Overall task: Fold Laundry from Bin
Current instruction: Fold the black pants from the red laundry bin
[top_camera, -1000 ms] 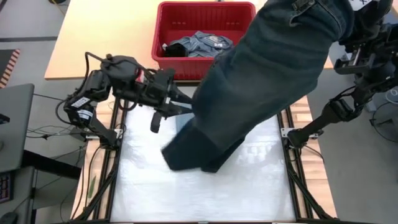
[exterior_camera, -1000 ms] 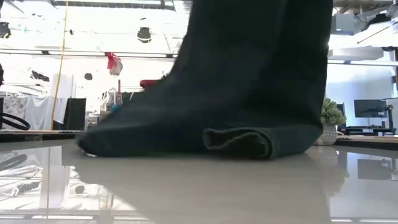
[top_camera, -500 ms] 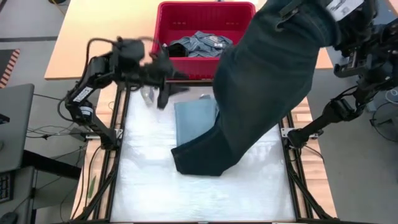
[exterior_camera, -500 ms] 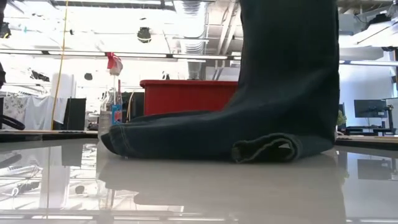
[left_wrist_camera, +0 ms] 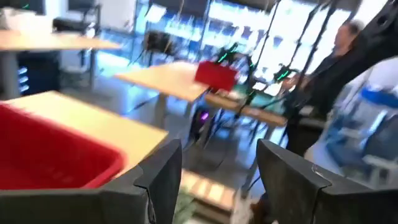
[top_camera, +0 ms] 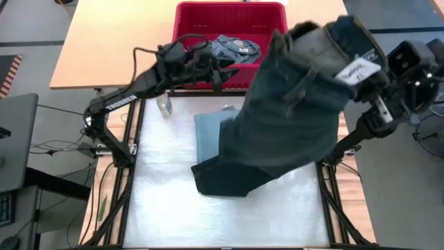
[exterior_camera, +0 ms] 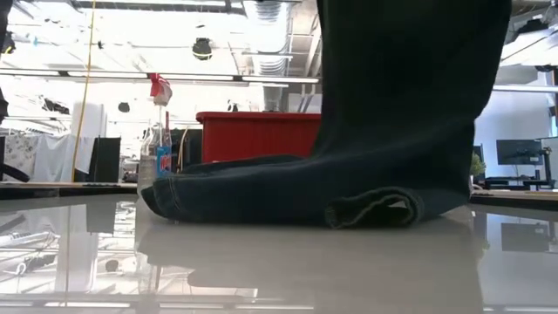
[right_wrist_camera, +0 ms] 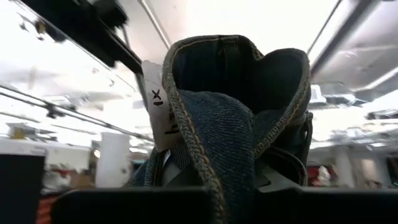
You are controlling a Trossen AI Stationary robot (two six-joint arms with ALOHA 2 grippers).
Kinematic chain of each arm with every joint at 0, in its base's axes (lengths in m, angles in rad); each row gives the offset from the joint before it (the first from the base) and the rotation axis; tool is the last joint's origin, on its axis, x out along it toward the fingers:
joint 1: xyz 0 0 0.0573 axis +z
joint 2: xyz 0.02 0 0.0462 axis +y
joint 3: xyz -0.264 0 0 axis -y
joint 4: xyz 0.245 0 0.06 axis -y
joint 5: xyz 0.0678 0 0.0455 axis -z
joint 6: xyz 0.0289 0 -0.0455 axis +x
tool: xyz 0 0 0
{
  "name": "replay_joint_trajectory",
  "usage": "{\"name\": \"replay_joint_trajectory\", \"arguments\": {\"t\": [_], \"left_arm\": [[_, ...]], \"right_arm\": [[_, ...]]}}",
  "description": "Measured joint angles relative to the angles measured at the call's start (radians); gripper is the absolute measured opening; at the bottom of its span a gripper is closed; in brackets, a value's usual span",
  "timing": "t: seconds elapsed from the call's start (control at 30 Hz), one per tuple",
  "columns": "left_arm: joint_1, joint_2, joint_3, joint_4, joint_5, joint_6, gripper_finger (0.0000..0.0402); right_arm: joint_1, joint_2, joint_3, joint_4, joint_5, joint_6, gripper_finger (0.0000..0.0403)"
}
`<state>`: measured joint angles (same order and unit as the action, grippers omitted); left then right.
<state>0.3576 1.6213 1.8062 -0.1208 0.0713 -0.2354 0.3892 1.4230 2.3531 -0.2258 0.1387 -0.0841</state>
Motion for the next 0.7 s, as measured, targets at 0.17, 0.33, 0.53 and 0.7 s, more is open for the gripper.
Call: {"name": "replay_joint_trajectory", "arguments": {"t": [0.17, 0.33, 0.53, 0.7], "left_arm": [[-0.106, 0.002, -0.211, 0.379, 0.096, -0.084, 0.0194], [-0.218, 0.051, -0.281, 0.694, -0.092, -0.108, 0.0194], [-0.314, 0.224, -0.131, 0.712, -0.02, -0.182, 0.0194], [-0.343, 0.245, -0.004, 0.554, 0.286, -0.172, 0.0191]], "right_arm": [[0.024, 0.038, 0.002, 0.104, -0.012, -0.029, 0.004], [0.008, 0.039, 0.002, 0.185, -0.01, -0.099, 0.004], [-0.063, 0.053, 0.004, 0.195, -0.01, -0.092, 0.004], [-0.106, 0.038, 0.0, 0.124, 0.001, -0.097, 0.004]]}}
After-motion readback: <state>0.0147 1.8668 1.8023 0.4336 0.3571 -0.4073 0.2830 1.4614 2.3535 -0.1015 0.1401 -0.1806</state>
